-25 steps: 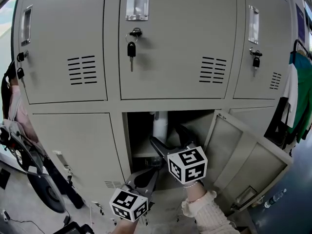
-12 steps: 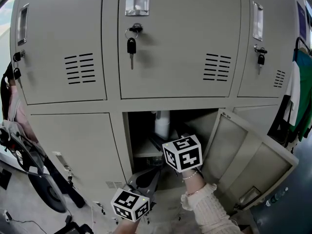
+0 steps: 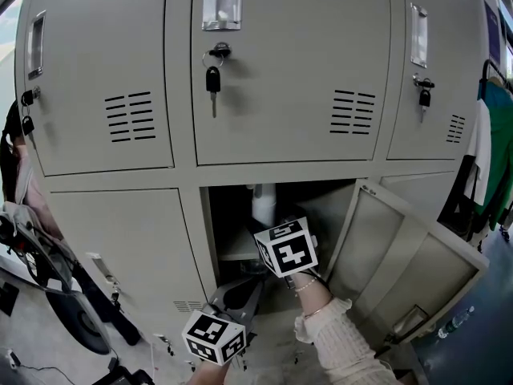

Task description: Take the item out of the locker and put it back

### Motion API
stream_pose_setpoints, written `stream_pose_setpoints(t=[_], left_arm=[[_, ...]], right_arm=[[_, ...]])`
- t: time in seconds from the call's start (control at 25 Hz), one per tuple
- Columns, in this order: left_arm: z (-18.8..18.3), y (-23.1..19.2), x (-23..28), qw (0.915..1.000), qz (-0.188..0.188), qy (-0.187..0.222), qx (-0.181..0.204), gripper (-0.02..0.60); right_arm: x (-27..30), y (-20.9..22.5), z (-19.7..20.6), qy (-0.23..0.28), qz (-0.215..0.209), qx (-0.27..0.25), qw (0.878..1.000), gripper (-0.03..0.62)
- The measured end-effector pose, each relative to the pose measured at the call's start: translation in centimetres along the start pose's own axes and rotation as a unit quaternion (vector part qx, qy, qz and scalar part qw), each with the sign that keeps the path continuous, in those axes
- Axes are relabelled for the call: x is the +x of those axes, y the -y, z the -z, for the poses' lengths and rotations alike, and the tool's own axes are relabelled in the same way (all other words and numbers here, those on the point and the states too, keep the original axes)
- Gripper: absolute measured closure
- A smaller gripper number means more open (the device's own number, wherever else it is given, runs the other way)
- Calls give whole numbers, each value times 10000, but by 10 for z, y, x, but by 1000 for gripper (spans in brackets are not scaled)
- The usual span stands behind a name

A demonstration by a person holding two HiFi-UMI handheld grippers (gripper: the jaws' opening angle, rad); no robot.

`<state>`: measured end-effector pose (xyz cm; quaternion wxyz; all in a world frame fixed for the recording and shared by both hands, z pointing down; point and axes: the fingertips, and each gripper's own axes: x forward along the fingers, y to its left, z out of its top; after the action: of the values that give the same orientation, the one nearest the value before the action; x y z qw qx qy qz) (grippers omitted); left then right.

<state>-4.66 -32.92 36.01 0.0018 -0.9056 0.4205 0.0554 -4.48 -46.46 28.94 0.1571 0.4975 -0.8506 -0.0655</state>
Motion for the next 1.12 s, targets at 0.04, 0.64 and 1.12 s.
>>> stream_pose_setpoints(t=[0.04,0.64,1.12], left_arm=[[0,0,0,10000,-4,0,-6,575],[-2,4,-13,10000,-62,5,-8,575],[-5,0,-21,9999,-160,36,-21,575]], right_arm=[[-1,0,-1,34,1,-17,10000,295],[-12,-1,-7,412,-537,325,9972,321],[-42,5,-11,898,-638,977,9891,333]])
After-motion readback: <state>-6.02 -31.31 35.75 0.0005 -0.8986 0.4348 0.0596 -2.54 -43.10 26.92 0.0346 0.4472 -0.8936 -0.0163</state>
